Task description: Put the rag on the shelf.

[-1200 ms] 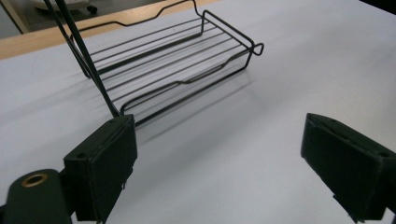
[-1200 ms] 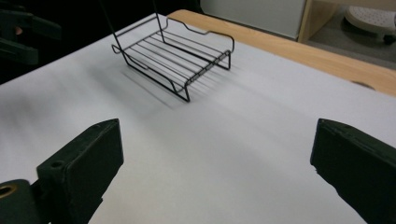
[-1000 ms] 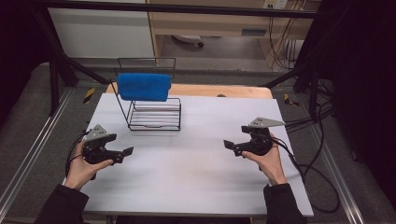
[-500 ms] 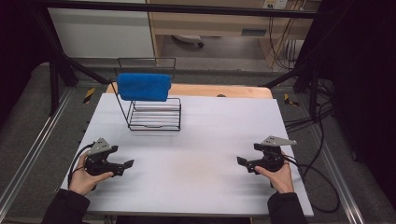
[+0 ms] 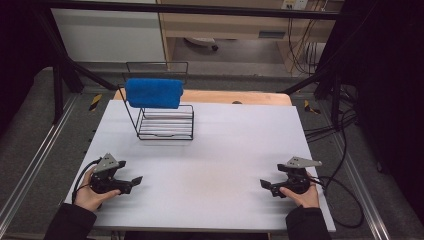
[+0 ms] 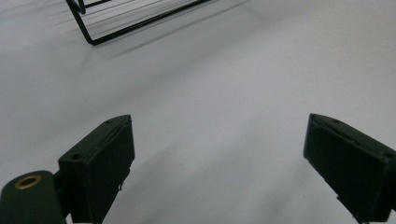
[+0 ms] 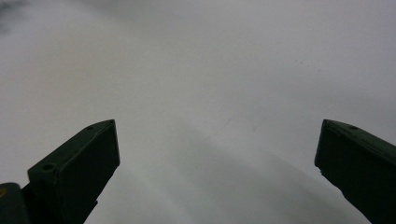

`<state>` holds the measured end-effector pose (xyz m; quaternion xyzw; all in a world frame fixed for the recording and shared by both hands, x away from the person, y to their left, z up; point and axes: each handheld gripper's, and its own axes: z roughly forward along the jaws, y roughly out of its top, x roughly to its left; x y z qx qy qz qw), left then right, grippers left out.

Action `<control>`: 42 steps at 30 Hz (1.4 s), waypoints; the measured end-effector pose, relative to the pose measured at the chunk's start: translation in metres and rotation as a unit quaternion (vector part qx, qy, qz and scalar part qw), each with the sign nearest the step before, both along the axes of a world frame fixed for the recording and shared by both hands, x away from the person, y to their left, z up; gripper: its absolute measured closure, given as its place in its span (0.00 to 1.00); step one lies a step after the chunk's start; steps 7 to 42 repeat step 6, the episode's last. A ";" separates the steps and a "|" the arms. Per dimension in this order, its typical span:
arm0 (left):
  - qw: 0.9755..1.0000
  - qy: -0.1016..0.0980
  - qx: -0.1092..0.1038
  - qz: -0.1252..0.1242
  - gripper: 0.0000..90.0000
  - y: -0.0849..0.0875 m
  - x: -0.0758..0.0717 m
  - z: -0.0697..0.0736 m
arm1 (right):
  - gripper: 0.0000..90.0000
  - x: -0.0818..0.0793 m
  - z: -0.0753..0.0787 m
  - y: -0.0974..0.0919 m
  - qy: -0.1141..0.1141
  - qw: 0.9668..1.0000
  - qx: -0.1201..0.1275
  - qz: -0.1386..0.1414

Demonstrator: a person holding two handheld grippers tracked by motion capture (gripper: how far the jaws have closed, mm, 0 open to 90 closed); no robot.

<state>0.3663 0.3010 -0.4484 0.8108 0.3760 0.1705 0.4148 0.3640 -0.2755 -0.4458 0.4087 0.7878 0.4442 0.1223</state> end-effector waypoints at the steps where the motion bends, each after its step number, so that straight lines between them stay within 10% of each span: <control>1: 1.000 0.001 0.000 -0.001 0.10 0.000 0.000 0.000 | 0.01 0.000 0.000 0.000 0.000 1.000 0.000 -0.001; 42: 1.000 0.000 0.001 -0.002 0.10 -0.001 -0.001 -0.001 | 0.01 -0.001 0.000 0.000 0.001 1.000 0.004 -0.001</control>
